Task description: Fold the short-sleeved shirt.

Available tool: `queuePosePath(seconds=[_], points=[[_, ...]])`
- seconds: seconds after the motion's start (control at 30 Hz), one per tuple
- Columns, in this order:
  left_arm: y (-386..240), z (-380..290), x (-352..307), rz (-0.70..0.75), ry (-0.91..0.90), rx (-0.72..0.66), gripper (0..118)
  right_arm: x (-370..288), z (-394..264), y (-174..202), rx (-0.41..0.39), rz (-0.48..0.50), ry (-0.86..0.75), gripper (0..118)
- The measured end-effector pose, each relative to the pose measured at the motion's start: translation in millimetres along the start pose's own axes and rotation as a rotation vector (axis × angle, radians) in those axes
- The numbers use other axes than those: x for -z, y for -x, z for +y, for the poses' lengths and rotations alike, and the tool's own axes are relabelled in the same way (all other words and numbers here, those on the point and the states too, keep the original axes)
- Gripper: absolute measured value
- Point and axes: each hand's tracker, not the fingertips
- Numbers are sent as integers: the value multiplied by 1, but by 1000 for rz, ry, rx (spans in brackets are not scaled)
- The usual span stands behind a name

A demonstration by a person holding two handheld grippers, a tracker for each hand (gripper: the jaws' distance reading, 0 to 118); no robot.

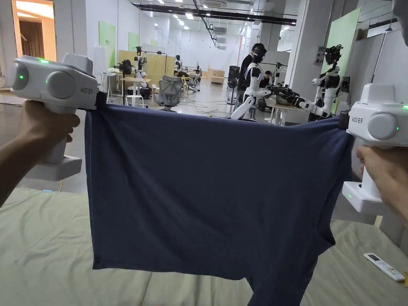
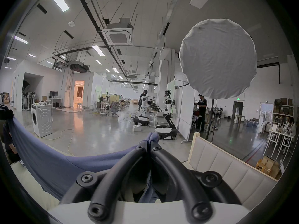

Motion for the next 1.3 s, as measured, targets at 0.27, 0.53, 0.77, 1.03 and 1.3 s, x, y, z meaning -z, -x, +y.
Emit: queuePosePath(seconds=[0.27, 0.53, 0.77, 1.03, 1.3], points=[[-1, -46, -5, -31, 35, -32, 6, -25, -39, -1, -10, 10, 17, 3], [-1, -120, -63, -71, 66, -40, 6, -89, -98, -10, -38, 37, 80, 3], [-5, -174, -136, -91, 69, -32, 6, -167, -147, -21, -85, 48, 108, 3], [2, -238, -222, -113, 78, -50, 6, -248, -200, -33, -124, 66, 148, 3], [-3, -329, -287, -77, 166, -61, 6, -322, -269, -31, -94, 98, 288, 3]])
